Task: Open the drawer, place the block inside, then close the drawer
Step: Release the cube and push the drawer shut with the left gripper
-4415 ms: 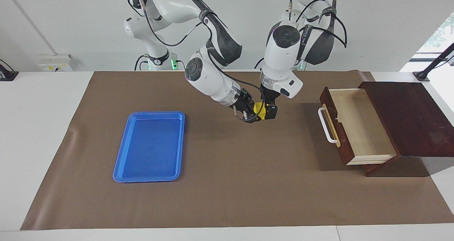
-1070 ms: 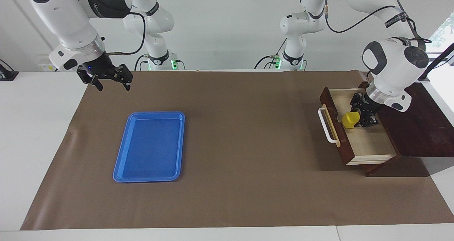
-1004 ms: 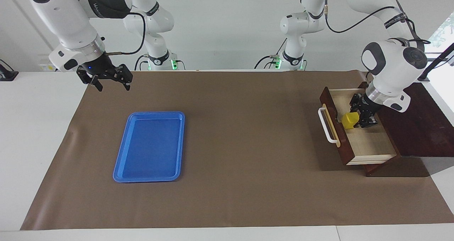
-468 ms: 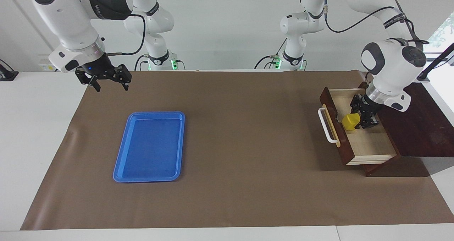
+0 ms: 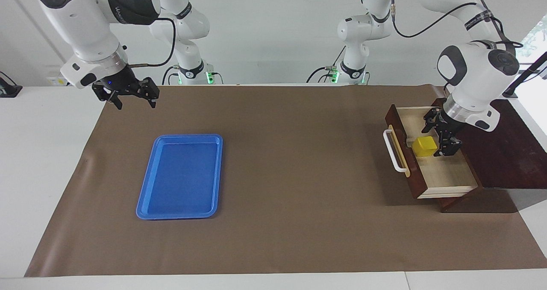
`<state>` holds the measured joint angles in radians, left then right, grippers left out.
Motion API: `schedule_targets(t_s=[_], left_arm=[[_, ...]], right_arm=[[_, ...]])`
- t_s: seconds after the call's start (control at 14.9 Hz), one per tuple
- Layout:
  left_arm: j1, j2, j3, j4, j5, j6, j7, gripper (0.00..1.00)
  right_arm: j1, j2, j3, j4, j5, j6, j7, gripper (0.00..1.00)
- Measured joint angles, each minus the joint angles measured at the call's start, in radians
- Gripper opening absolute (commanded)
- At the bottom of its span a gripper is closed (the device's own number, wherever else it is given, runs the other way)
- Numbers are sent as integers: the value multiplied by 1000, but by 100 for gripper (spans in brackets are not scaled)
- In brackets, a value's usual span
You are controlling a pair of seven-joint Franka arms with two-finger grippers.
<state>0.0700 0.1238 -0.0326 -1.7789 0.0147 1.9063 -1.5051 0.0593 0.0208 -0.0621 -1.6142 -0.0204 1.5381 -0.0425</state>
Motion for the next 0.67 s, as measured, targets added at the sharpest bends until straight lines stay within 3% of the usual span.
schedule_targets(t_s=[0.27,0.67], left_arm=[[-110,13,-6,100,2,-94,-114,100],[-201,46,-8,40,63,-46,-210,100]], right_arm=[[0,0,0,0,0,-2,0,100],[0,0,0,0,0,-3,0,100]])
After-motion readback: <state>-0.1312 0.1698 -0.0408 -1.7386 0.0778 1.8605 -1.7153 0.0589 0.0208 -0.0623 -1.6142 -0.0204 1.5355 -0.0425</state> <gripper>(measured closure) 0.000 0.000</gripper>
